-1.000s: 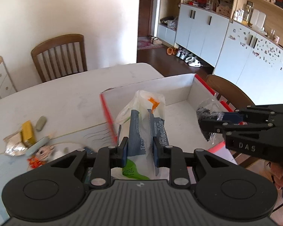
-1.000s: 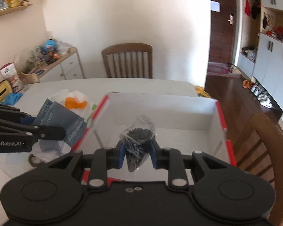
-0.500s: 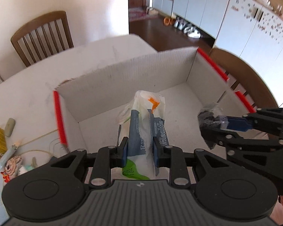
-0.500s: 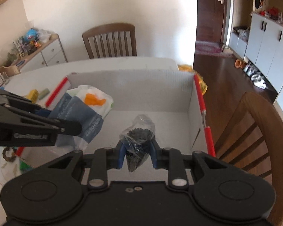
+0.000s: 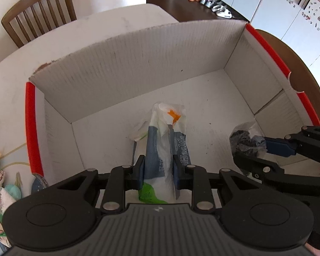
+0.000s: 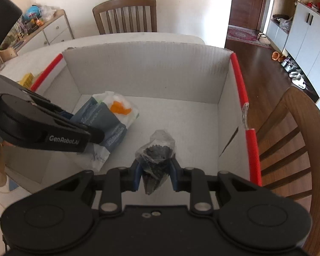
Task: Organize objects
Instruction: 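Carry the white bag with left tool while right tool carries the bead bag into the shoebox, then open both tools to drop the white bag and bead bag in the box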
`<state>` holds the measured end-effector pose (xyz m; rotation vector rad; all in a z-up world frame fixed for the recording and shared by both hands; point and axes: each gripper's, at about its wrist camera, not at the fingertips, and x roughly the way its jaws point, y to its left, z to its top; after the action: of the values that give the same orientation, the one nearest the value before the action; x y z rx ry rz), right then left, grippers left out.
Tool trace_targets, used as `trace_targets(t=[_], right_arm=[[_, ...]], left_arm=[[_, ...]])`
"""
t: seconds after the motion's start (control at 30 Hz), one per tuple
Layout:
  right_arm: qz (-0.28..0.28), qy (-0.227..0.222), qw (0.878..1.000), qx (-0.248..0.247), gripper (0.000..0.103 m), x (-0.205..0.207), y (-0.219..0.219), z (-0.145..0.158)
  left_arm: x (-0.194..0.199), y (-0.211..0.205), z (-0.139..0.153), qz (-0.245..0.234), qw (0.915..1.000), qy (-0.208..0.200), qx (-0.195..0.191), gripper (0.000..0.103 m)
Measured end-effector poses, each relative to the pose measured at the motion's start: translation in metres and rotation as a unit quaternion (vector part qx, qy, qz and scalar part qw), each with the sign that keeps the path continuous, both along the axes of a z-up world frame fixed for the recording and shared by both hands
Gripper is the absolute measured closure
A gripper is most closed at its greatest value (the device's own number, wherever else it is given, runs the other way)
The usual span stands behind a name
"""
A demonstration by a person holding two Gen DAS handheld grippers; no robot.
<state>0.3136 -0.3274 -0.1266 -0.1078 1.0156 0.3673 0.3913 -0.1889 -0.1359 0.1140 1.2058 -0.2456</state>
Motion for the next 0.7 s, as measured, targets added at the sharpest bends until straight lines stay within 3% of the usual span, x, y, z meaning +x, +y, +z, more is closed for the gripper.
trace_targets(t=[0.43, 0.5, 0.57, 0.7], right_arm=[[-0.003, 0.028, 1.0, -0.008, 0.074, 0.007, 0.003, -0.01], [-0.005, 0.03, 1.0, -0.006, 0.073, 0.01, 0.002, -0.009], [-0.006, 0.028, 1.0, -0.003, 0.072, 0.009, -0.001, -0.008], [-0.003, 0.022, 1.0, 0.002, 0.07, 0.003, -0.004, -0.004]], left_arm=[[0.01, -0.003, -0.004, 0.006, 0.9998, 0.017, 0.006, 0.074], [0.009, -0.001, -0.002, 0.009, 0.9998, 0.016, 0.004, 0.069], [0.008, 0.001, 0.0, 0.011, 0.9998, 0.015, -0.005, 0.043], [0.002, 0.001, 0.007, 0.006, 1.0, -0.004, -0.006, 0.039]])
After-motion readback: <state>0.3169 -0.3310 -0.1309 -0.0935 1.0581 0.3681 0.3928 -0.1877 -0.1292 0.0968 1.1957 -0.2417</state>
